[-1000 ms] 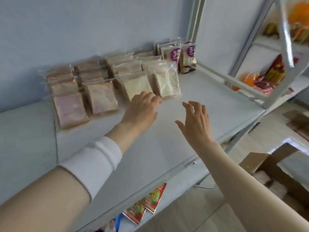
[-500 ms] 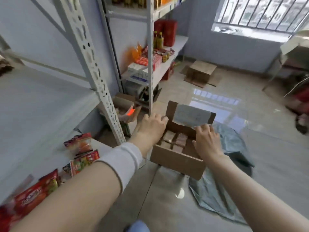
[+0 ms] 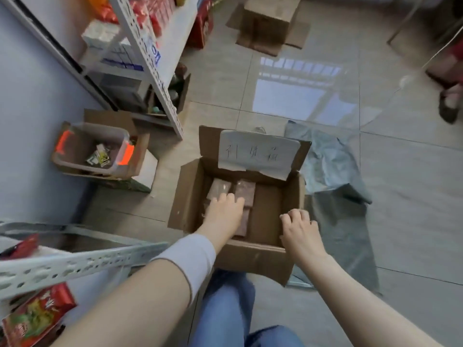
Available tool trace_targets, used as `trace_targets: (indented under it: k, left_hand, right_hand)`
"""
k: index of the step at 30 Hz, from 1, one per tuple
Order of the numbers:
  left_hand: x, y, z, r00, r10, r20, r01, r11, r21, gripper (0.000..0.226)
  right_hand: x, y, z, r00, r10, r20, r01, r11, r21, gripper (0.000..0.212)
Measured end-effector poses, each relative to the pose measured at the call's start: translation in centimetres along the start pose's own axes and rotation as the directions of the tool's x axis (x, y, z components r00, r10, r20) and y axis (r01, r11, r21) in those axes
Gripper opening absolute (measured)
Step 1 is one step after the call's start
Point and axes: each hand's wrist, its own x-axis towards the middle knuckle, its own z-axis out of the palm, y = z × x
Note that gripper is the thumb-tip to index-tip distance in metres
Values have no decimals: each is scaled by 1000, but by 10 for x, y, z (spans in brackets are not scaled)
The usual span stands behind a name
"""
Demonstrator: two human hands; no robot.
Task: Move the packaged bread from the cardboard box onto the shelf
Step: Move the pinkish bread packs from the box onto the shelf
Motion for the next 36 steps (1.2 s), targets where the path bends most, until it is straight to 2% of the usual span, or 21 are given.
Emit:
trace_targets:
  k: [3,8,11,14,17,20,23,29,31,34,36]
  left_hand:
    - [64,-14,40,985,-99,140,126,973,-196,34]
    - [172,-29,126,913,-248,325,384,791,-475,45]
    - [225,-33,170,885,-326,332,461,707,-536,54]
    - [261,-31,201,903,-357,240,425,664,-615,57]
    - [277,-25,217,894,-422,150,416,658,-628,58]
    - [287,-15,222,844,-521,125,470,608,-640,59]
    - [297,-11,223,790,-596,143,527,540,-657,64]
    - [308,-17,225,723,-652,229,585,402,-704,79]
    - [309,-21,228,729,-632,262,586,379,-716,81]
    - [306,-25,228,775,-548,315,570,391,-723,56]
    - [299,-26,223,814,-485,320,520,360,-775,43]
  right_hand:
    - [56,0,33,993,23,118,-41,988,151,39]
    - [137,-21,129,916,73,395,-252,870,424,59]
    - [176,-35,182,821,55,568,-378,798,469,69]
    - [208,-43,215,749,27,662,-470,726,502,65]
    - [226,-50,235,715,44,698,-535,678,504,63]
    - [233,-58,245,689,103,718,-611,615,498,54]
    - [236,-59,251,673,142,726,-655,569,497,50]
    - [233,-50,258,661,97,744,-676,508,535,48]
    - [232,-45,260,664,77,744,-684,466,562,42]
    - [229,-41,261,684,45,728,-672,427,605,26]
    - [225,-38,259,702,56,709,-672,383,635,26]
